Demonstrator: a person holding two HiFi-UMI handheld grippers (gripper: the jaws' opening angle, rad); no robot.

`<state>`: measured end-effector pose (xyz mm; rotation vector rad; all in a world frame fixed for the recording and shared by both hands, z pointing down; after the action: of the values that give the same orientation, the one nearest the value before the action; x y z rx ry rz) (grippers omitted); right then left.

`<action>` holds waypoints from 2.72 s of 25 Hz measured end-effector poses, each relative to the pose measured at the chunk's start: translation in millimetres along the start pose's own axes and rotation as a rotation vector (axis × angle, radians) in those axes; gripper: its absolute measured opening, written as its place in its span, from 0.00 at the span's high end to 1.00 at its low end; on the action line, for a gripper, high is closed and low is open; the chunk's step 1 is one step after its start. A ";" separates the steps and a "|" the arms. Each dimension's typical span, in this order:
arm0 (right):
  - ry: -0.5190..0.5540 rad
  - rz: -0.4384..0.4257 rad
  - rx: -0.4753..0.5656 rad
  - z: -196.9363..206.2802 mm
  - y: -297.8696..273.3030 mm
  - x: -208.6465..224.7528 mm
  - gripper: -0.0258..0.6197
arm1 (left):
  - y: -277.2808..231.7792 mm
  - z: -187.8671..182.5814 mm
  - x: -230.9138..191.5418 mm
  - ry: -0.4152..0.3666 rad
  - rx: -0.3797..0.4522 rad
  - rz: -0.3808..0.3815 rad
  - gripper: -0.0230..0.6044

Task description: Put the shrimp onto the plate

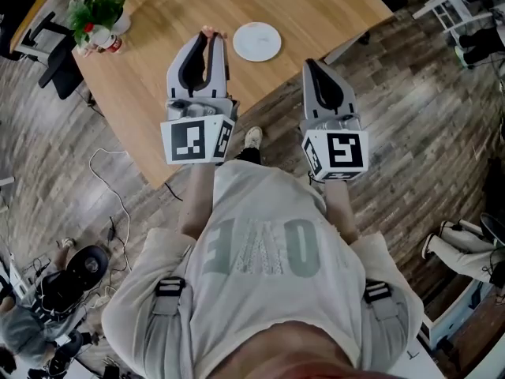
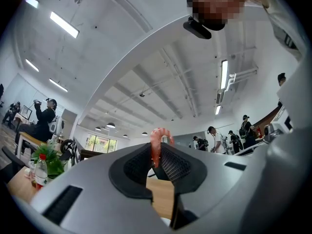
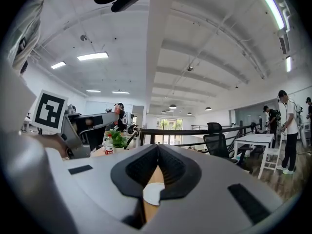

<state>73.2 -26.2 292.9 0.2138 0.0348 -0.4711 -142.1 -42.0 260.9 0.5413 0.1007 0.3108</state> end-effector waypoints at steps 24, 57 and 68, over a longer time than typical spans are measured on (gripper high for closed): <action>-0.030 -0.018 -0.003 28.4 -115.1 66.3 0.93 | -96.2 68.3 -24.2 -0.018 -0.093 0.004 0.86; -0.093 -0.007 -0.114 63.9 -111.5 107.4 0.93 | -54.9 304.7 -3.9 0.051 -1.194 0.031 0.86; -0.092 0.025 -0.146 71.6 -106.9 112.6 0.93 | -49.8 338.0 -7.6 0.052 -1.323 0.069 0.86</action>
<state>123.8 -184.7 332.6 0.0491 -0.0231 -0.4506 -76.8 -250.7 523.5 -0.7760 -0.0836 0.3877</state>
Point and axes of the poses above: the fingertips, and each gripper's own axes: y backward along the fingers, x to its right, z out of its underside, the point moved 8 cm from there along y, backward along the fingers, and after that the axes turned 14 degrees about x, right-handed, at the moved point
